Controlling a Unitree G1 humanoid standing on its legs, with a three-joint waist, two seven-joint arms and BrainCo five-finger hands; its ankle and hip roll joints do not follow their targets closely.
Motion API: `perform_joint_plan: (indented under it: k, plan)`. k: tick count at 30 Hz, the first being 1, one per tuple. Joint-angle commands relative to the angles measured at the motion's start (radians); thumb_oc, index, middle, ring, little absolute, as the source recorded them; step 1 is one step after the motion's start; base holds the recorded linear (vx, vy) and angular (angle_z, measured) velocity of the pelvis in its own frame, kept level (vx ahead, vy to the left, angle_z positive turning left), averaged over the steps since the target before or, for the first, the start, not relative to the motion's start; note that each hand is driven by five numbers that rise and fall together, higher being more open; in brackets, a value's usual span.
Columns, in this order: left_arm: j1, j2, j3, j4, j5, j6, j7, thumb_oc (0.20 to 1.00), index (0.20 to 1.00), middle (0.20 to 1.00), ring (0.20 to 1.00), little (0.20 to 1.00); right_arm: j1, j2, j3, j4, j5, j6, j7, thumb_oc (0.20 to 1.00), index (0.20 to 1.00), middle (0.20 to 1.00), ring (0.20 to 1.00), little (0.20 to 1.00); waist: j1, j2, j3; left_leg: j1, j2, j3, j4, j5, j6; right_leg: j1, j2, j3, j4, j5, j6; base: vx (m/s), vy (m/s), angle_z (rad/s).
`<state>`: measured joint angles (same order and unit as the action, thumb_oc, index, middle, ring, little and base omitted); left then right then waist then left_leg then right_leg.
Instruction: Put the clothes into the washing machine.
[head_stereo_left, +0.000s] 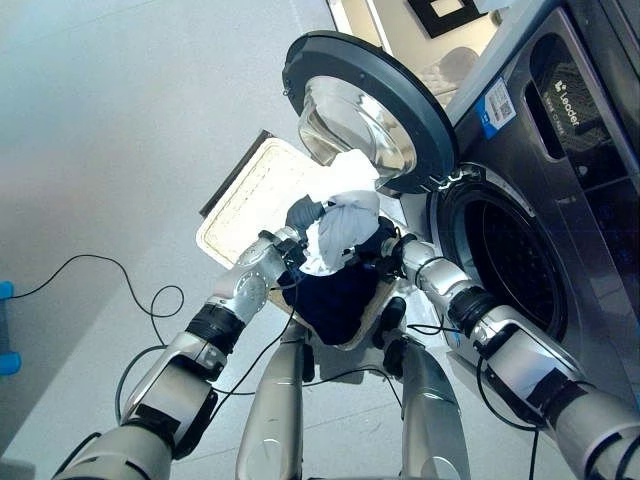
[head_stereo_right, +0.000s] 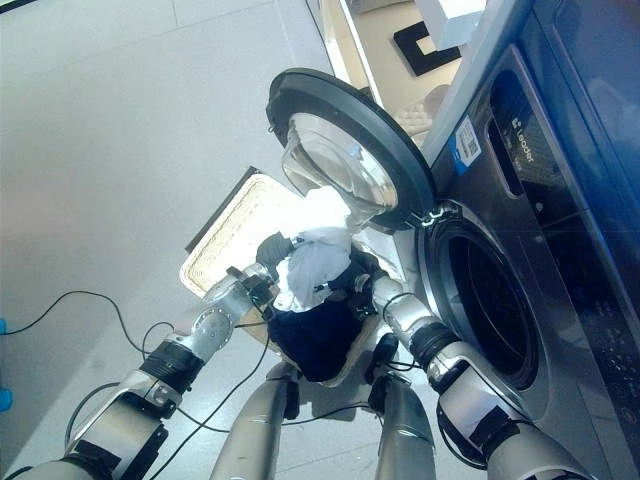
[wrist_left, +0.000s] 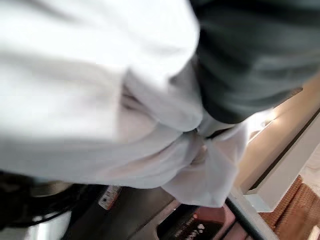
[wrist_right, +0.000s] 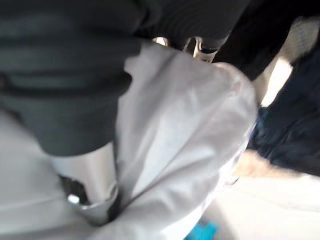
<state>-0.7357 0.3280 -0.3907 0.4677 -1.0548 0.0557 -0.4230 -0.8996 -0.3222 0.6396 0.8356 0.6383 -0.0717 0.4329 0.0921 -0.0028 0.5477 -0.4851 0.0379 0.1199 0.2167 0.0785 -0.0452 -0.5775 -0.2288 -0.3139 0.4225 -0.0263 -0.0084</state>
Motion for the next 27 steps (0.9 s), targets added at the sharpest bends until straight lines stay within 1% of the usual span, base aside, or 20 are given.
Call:
perform_joint_plan:
  k: [1,3,5,6,9,11,15,16,17,18,19,24,27]
  plan:
    - [-0.077,-0.120,-0.055,-0.056,-0.051,0.013,-0.109,0.200,0.200,0.200,0.200,0.200,-0.070,0.086,-0.023,-0.076,0.231,-0.068,0.165,1.000,1.000,1.000,1.000,1.000,-0.014,0.066,-0.028,-0.032,-0.078,0.022,0.059,-0.072,-0.020,0.040,0.016,0.019,-0.100,0.060,0.129,0.00,0.000,0.00]
    - [-0.076,-0.117,-0.054,-0.052,-0.049,0.014,-0.120,0.200,0.200,0.200,0.200,0.200,-0.055,0.094,-0.045,-0.092,0.312,-0.066,0.212,1.000,1.000,1.000,1.000,1.000,-0.016,0.066,-0.028,-0.030,-0.078,0.024,0.058,-0.074,-0.021,0.042,0.016,0.017,-0.099,0.057,0.130,0.00,0.000,0.00]
    - [-0.074,-0.115,-0.053,-0.048,-0.044,-0.003,-0.146,0.200,0.200,0.200,0.200,0.200,-0.046,0.098,-0.060,-0.108,0.319,-0.077,0.193,1.000,1.000,1.000,1.000,1.000,-0.018,0.066,-0.028,-0.032,-0.077,0.025,0.059,-0.075,-0.021,0.040,0.016,0.017,-0.098,0.056,0.130,0.00,0.000,0.00]
    - [-0.074,-0.117,-0.048,-0.043,-0.043,-0.001,-0.173,0.200,0.200,0.200,0.200,0.200,-0.040,0.099,-0.077,-0.113,0.371,-0.060,0.224,1.000,1.000,1.000,1.000,1.000,-0.022,0.064,-0.028,-0.033,-0.074,0.030,0.058,-0.076,-0.023,0.039,0.016,0.016,-0.098,0.055,0.130,0.00,0.000,0.00]
    - [-0.079,-0.113,-0.046,-0.040,-0.021,-0.015,-0.205,0.200,0.200,0.200,0.200,0.200,-0.035,0.099,-0.091,-0.116,0.379,-0.054,0.225,1.000,1.000,1.000,1.000,1.000,-0.025,0.062,-0.028,-0.034,-0.070,0.033,0.057,-0.076,-0.025,0.035,0.017,0.015,-0.098,0.054,0.131,0.00,0.000,0.00]
    - [-0.087,-0.111,-0.044,-0.027,-0.025,-0.010,-0.223,0.200,0.200,0.200,0.200,0.200,-0.038,0.097,-0.092,-0.102,0.375,-0.045,0.220,1.000,1.000,1.000,1.000,1.000,-0.028,0.060,-0.028,-0.036,-0.067,0.035,0.055,-0.075,-0.026,0.033,0.018,0.014,-0.100,0.055,0.131,0.00,0.000,0.00]
    - [-0.086,-0.110,-0.036,-0.020,-0.037,0.002,-0.253,0.200,0.200,0.200,0.200,0.200,-0.033,0.094,-0.102,-0.074,0.424,-0.024,0.257,1.000,1.000,1.000,1.000,1.000,-0.031,0.059,-0.028,-0.032,-0.063,0.037,0.055,-0.077,-0.027,0.033,0.020,0.015,-0.101,0.055,0.129,0.00,-0.001,-0.02]
    - [-0.084,-0.111,-0.034,-0.014,-0.037,0.003,-0.270,0.200,0.200,0.200,0.200,0.200,-0.031,0.098,-0.108,-0.058,0.468,-0.015,0.275,0.727,0.727,0.727,0.727,0.727,-0.031,0.060,-0.028,-0.035,-0.062,0.039,0.053,-0.077,-0.027,0.030,0.021,0.014,-0.100,0.054,0.129,0.01,-0.006,-0.07]
    - [-0.084,-0.113,-0.035,-0.009,-0.035,0.003,-0.275,0.200,0.200,0.200,0.200,0.200,-0.031,0.101,-0.112,-0.054,0.484,-0.013,0.284,0.551,0.551,0.551,0.551,0.551,-0.031,0.060,-0.028,-0.036,-0.061,0.040,0.053,-0.077,-0.027,0.028,0.021,0.014,-0.100,0.054,0.128,0.01,-0.007,-0.07]
    - [-0.085,-0.114,-0.035,-0.008,-0.035,0.002,-0.275,0.200,0.200,0.200,0.200,0.200,-0.031,0.103,-0.114,-0.052,0.489,-0.013,0.287,0.501,0.501,0.501,0.501,0.501,-0.032,0.061,-0.028,-0.037,-0.061,0.040,0.052,-0.076,-0.027,0.028,0.022,0.014,-0.101,0.054,0.128,0.00,-0.005,-0.07]
    - [-0.089,-0.115,-0.036,0.005,-0.041,0.002,-0.280,0.200,0.200,0.200,0.200,0.200,-0.032,0.112,-0.119,-0.050,0.531,-0.012,0.296,0.200,0.200,0.200,0.200,0.200,-0.034,0.061,-0.028,-0.037,-0.059,0.044,0.048,-0.073,-0.029,0.028,0.023,0.013,-0.105,0.056,0.129,0.00,-0.002,-0.07]
    - [-0.089,-0.123,-0.028,0.024,-0.029,0.012,-0.285,0.200,0.200,0.200,0.200,0.200,-0.023,0.136,-0.141,-0.042,0.609,-0.022,0.322,0.200,0.200,0.200,0.200,0.200,-0.037,0.062,-0.028,-0.041,-0.056,0.045,0.050,-0.075,-0.032,0.023,0.024,0.015,-0.105,0.055,0.129,0.01,-0.004,-0.05]
    - [-0.094,-0.125,-0.028,0.037,-0.026,0.013,-0.278,0.200,0.200,0.200,0.200,0.200,-0.024,0.149,-0.149,-0.041,0.625,-0.030,0.322,0.200,0.200,0.200,0.200,0.200,-0.039,0.062,-0.028,-0.042,-0.054,0.050,0.048,-0.074,-0.033,0.019,0.024,0.013,-0.105,0.056,0.130,0.00,0.002,-0.01]
